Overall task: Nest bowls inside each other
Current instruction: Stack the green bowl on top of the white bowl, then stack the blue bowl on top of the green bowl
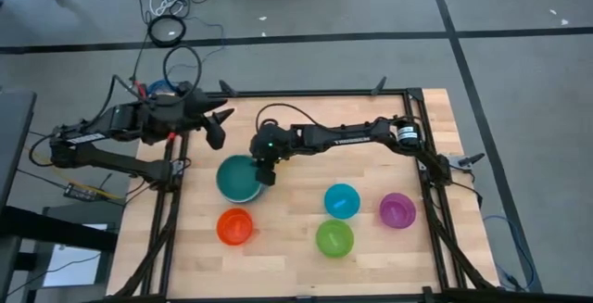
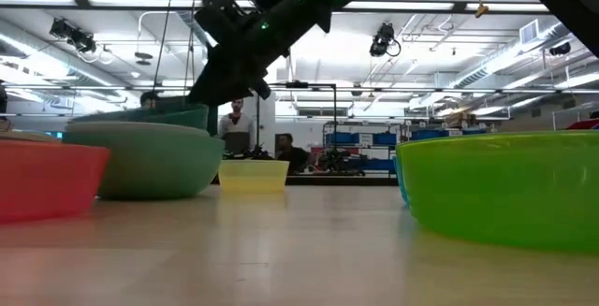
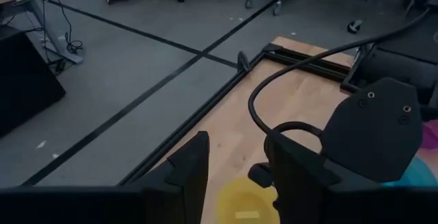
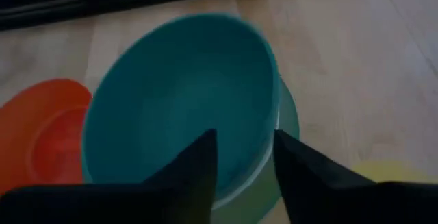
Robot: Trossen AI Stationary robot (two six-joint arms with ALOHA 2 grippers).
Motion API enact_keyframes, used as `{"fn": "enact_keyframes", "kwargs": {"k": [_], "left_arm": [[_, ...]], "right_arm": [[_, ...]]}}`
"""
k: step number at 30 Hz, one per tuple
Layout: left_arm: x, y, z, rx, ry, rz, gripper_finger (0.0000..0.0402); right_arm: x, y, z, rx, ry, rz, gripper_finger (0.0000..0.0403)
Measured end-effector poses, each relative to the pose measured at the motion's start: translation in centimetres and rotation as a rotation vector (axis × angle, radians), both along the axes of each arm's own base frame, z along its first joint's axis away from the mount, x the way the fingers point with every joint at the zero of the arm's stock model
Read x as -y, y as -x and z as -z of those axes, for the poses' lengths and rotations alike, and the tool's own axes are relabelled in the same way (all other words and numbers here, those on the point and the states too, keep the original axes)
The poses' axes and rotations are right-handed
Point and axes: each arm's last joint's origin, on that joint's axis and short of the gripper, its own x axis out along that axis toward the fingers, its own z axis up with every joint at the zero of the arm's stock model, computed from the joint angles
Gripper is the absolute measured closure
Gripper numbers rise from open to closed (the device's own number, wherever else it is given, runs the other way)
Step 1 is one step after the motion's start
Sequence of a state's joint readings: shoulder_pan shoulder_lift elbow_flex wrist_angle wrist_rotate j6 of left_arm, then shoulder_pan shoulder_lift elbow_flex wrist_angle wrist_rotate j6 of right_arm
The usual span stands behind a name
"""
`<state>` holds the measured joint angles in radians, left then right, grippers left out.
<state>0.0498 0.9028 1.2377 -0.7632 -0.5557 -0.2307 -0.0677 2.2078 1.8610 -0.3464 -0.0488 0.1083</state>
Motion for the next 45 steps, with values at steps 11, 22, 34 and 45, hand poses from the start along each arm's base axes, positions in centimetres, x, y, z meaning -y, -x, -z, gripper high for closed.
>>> {"fn": "enact_keyframes", "kwargs": {"k": [11, 22, 34, 45], "left_arm": [[0.0, 0.1, 0.4, -0.035, 0.008, -0.003, 0.0245], [0.0, 0.4, 0.9, -0.089, 0.023, -0.009, 0.0245], [0.3, 1.7, 3.9, -0.261, 0.154, -0.093, 0.0245], [1.4, 1.2, 6.8, -0.297, 0.210, -0.079, 0.0245]], "right_arm": [[-0.1, -0.7, -3.9, 0.251, 0.098, 0.070, 0.0239], [-0.1, 1.7, -0.5, -0.163, 0.134, 0.096, 0.0253], [-1.2, 7.8, -1.9, -0.638, 0.071, 0.098, 0.0254], [-7.9, 15.9, -6.7, -0.629, -0.103, 0.146, 0.0254]]}}
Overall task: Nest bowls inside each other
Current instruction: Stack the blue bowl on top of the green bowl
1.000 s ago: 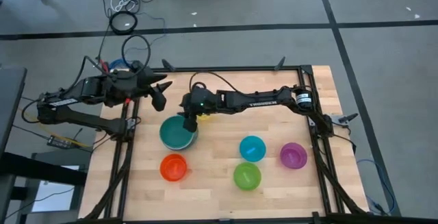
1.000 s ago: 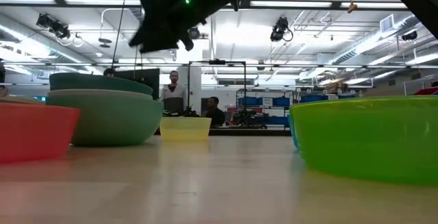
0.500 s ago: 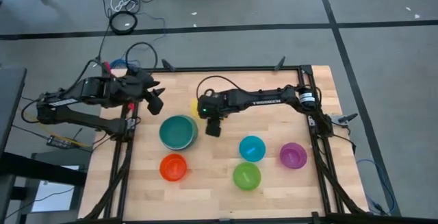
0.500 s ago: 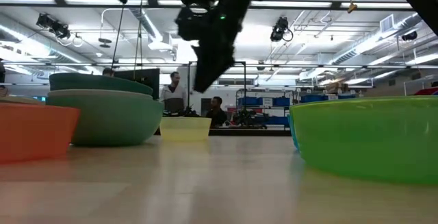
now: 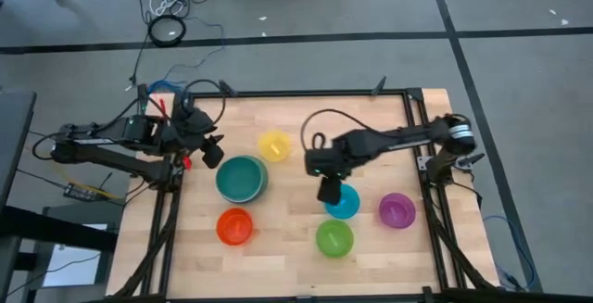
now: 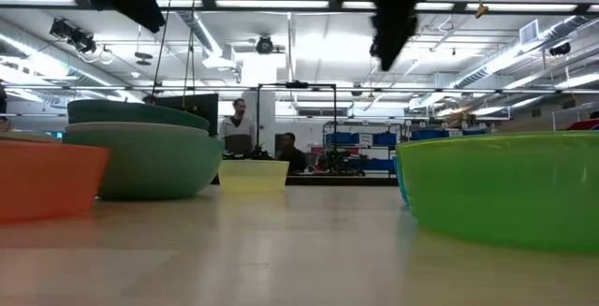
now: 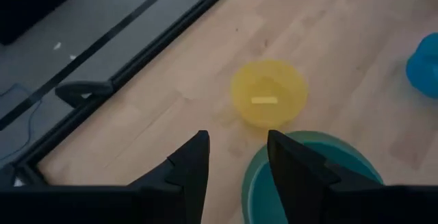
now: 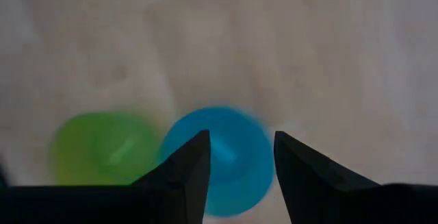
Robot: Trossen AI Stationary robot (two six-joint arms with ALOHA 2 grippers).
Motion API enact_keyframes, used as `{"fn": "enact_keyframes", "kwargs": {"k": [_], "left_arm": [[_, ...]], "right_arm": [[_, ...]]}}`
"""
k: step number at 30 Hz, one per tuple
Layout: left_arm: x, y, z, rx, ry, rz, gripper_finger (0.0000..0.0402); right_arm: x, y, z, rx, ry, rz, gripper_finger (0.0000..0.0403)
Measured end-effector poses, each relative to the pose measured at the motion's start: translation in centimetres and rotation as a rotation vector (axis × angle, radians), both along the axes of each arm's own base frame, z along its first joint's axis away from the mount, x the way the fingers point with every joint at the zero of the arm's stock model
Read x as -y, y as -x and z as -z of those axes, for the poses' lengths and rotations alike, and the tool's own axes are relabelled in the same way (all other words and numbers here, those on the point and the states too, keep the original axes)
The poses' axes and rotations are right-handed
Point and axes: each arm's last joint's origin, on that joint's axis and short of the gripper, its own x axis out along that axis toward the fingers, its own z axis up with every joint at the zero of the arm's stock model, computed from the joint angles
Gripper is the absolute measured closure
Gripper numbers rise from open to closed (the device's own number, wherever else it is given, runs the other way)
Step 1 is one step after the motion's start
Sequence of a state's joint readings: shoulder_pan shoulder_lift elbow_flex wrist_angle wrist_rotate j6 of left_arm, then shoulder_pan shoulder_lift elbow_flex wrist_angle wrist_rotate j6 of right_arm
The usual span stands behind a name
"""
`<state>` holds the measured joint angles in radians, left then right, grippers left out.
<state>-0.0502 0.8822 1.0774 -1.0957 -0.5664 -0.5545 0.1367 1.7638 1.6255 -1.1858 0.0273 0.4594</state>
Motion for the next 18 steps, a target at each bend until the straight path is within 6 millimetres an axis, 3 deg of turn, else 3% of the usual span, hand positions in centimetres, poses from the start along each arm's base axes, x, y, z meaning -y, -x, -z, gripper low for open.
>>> {"fn": "enact_keyframes", "kwargs": {"k": [6, 11, 18], "left_arm": [[0.5, -0.7, 0.6, 0.048, -0.002, 0.026, 0.0245], [0.7, -0.9, 0.7, 0.062, -0.001, 0.039, 0.0245], [0.6, -0.9, 0.7, 0.065, -0.020, 0.022, 0.0245]], "right_arm": [[-1.2, 2.6, 2.5, -0.001, -0.186, 0.084, 0.0254], [-1.8, 2.4, 5.8, 0.048, -0.308, 0.092, 0.0254], [-1.9, 2.0, 7.5, 0.140, -0.334, 0.127, 0.0254]]}}
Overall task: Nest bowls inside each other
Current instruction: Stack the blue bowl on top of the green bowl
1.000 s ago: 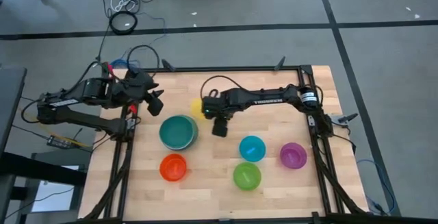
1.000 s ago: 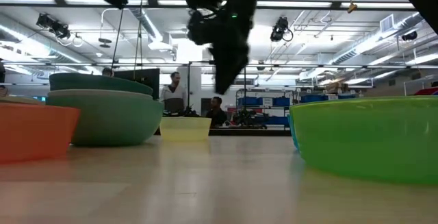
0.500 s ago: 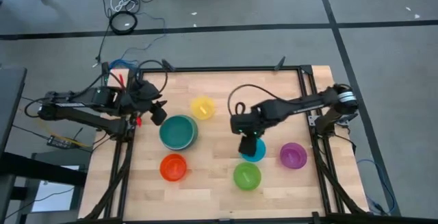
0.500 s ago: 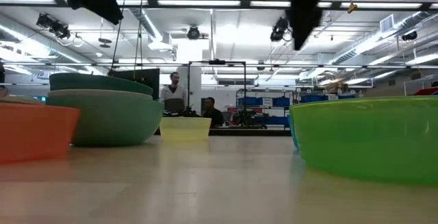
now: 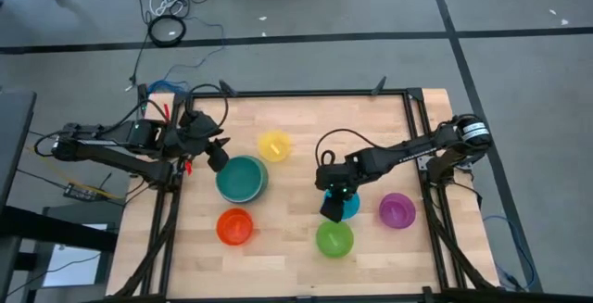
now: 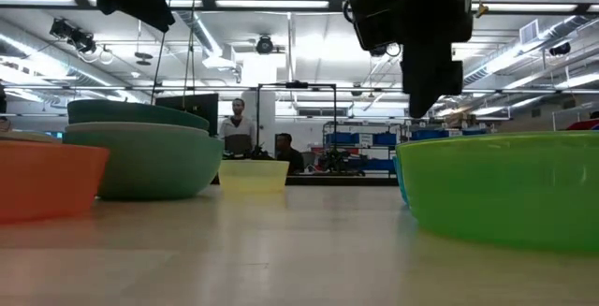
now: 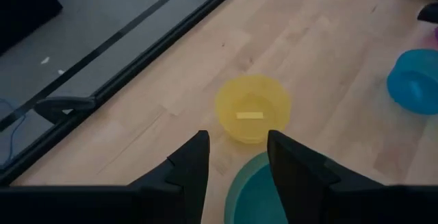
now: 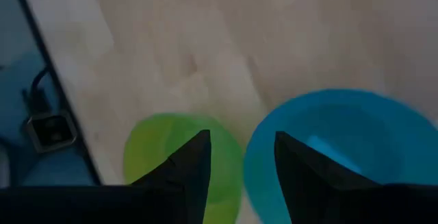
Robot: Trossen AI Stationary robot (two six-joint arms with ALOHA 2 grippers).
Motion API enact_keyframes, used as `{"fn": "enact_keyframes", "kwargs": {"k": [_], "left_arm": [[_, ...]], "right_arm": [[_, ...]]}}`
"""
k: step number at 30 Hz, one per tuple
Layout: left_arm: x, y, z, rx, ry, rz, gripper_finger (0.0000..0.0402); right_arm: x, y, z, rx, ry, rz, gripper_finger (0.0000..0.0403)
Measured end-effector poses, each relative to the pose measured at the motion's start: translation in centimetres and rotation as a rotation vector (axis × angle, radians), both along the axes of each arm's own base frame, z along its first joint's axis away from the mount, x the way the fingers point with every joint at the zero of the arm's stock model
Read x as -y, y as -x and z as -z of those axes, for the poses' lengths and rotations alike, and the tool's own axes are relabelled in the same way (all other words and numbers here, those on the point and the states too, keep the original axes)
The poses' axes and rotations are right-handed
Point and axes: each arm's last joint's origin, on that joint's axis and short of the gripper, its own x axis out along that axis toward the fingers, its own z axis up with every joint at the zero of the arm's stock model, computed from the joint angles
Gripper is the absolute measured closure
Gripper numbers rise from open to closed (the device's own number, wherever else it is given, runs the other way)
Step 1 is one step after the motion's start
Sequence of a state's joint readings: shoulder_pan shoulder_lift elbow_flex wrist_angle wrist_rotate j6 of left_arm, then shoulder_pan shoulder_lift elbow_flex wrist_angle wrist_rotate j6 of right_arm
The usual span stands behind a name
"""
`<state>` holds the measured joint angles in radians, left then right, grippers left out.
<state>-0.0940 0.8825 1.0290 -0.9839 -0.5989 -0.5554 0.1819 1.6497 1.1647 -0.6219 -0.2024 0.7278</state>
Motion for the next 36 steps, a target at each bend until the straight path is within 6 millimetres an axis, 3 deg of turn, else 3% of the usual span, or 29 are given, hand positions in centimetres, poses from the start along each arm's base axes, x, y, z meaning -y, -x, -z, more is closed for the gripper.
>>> {"fn": "enact_keyframes", "kwargs": {"k": [27, 36], "left_arm": [[-0.1, -0.2, -0.2, 0.033, -0.025, -0.023, 0.0245], [-0.1, -0.2, -0.3, 0.041, -0.038, -0.033, 0.0245]], "right_arm": [[0.3, 1.2, 4.8, 0.079, 0.027, 0.091, 0.0266], [0.1, 0.4, 6.3, 0.087, 0.048, 0.090, 0.0266]]}}
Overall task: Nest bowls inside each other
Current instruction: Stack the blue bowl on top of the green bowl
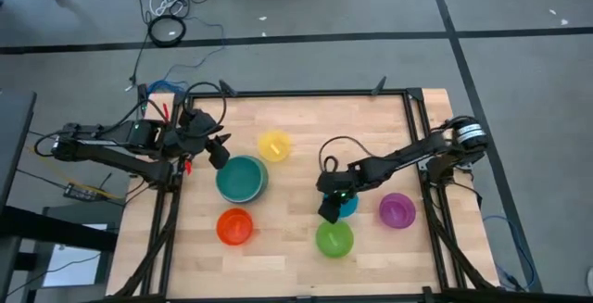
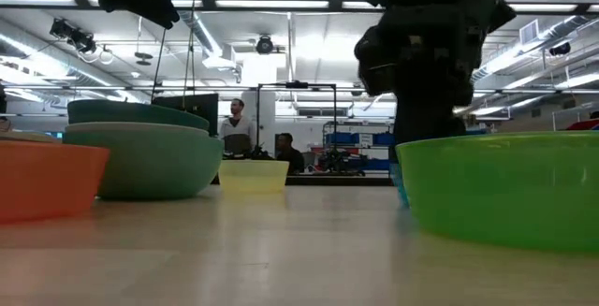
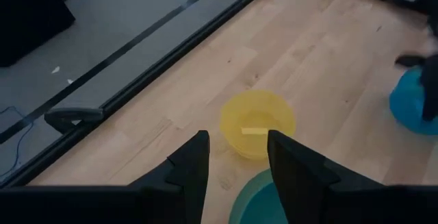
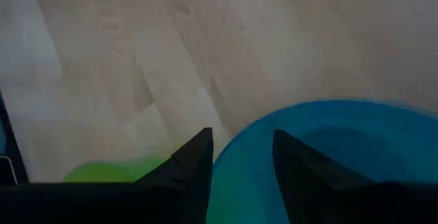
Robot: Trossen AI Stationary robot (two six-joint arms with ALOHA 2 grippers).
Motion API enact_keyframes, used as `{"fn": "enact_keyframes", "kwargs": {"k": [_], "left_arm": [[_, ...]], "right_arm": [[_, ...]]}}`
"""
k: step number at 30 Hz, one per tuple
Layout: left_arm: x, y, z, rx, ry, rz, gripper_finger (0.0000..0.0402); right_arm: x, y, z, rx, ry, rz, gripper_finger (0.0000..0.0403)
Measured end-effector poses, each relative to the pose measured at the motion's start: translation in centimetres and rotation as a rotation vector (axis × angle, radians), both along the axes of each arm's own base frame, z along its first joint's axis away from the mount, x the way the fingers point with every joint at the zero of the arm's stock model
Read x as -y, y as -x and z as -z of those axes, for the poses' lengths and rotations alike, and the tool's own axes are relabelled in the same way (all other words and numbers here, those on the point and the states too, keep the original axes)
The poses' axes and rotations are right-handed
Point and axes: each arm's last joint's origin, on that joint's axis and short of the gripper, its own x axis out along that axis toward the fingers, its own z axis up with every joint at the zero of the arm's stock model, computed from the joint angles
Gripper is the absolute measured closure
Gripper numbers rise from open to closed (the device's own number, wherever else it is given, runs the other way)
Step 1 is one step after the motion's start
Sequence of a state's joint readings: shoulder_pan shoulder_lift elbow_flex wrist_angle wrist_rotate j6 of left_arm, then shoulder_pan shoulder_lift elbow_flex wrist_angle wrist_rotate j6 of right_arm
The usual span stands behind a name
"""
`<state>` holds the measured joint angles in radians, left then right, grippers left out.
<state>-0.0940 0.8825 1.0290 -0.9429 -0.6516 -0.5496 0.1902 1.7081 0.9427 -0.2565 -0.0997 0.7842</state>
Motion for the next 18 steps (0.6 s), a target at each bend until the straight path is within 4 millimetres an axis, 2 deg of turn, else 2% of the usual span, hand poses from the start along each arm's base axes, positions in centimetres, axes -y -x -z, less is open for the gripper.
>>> {"fn": "enact_keyframes", "kwargs": {"k": [4, 7, 9, 13, 18], "left_arm": [[0.0, -0.1, -0.1, 0.000, -0.015, 0.006, 0.0245], [0.0, -0.1, -0.1, -0.001, -0.015, 0.006, 0.0245], [0.0, -0.1, -0.1, -0.001, -0.015, 0.006, 0.0245], [0.0, -0.1, -0.1, 0.001, -0.019, 0.002, 0.0245], [-0.1, -0.1, -0.2, 0.012, -0.044, -0.023, 0.0245]], "right_arm": [[-0.1, -0.7, 1.9, -0.028, 0.014, -0.016, 0.0268], [0.0, -1.2, 1.9, -0.011, 0.024, -0.027, 0.0282], [0.2, -1.3, 1.8, -0.004, 0.047, -0.041, 0.0306], [1.1, -2.2, 0.4, 0.017, 0.111, -0.128, 0.0384], [1.9, -5.1, -4.0, 0.177, 0.251, -0.237, 0.0401]]}}
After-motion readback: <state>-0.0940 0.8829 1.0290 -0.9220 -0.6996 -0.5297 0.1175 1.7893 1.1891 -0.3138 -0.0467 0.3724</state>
